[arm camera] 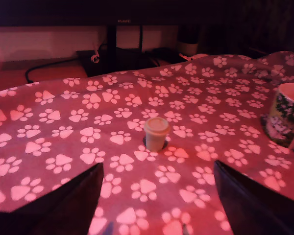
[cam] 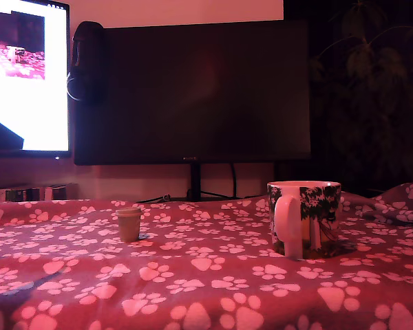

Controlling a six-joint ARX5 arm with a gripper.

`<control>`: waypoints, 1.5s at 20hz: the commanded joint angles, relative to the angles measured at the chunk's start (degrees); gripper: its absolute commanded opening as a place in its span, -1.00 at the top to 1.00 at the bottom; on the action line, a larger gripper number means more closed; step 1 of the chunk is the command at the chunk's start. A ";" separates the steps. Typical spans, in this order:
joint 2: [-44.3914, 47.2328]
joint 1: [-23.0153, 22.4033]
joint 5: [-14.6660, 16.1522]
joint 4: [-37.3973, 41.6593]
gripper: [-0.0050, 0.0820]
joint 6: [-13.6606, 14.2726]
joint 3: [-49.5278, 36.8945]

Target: Pick up the coffee capsules on the table and drop them inside the coffee cup

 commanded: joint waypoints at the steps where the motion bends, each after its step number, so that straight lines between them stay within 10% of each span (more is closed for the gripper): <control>1: 3.41 -0.15 0.02 4.09 -0.61 0.61 -0.98; 18: 44.78 -1.05 3.32 43.63 -0.61 1.46 -0.07; 30: 62.84 -4.02 3.96 44.02 -0.61 4.15 13.38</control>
